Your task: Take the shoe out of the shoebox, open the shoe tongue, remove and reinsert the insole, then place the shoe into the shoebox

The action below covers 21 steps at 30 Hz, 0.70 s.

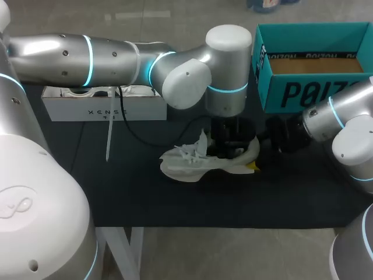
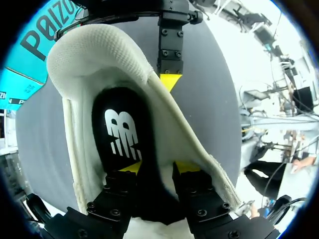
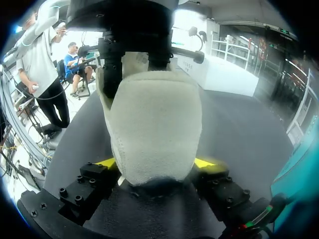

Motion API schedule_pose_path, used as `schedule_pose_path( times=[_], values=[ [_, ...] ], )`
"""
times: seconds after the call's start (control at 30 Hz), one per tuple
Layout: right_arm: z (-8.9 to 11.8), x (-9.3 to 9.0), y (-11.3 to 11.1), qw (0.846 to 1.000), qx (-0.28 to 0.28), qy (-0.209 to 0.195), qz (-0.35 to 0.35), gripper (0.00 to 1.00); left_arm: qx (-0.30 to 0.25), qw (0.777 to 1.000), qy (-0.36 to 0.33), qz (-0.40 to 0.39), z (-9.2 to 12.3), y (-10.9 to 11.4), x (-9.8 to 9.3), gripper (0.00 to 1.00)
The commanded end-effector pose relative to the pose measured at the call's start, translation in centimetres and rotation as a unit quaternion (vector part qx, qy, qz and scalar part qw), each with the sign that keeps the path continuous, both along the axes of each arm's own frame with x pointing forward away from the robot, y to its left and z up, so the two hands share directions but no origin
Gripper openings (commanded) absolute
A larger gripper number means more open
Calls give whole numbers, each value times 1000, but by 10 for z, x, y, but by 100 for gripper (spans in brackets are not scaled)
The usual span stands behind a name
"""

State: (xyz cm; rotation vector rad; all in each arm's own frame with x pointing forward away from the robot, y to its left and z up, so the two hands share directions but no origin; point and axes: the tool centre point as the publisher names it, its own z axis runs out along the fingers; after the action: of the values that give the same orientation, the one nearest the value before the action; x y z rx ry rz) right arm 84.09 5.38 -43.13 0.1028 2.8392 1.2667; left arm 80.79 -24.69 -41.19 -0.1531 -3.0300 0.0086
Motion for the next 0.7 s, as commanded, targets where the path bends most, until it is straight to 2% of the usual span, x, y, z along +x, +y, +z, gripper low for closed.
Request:
schedule_pose_path(
  times=[0.03, 0.33, 0.5, 0.63, 0.7],
  values=[
    [-6, 2, 3, 1000, -2, 1, -1, 0, 20, 999, -31, 7, -9, -5, -8, 35],
    [-6, 2, 3, 1000, -2, 1, -1, 0, -5, 998, -58, 27, -15, 2, 4, 27],
    [-6, 2, 3, 1000, -2, 1, -1, 0, -6, 996, -84, 30, -10, 3, 9, 28],
    [-6, 2, 3, 1000, -2, 1, -1, 0, -3, 994, -101, 35, -6, 2, 12, 22],
    [-6, 2, 3, 1000, -2, 1, -1, 0, -5, 993, -109, 43, -4, 4, 14, 16]
  ],
)
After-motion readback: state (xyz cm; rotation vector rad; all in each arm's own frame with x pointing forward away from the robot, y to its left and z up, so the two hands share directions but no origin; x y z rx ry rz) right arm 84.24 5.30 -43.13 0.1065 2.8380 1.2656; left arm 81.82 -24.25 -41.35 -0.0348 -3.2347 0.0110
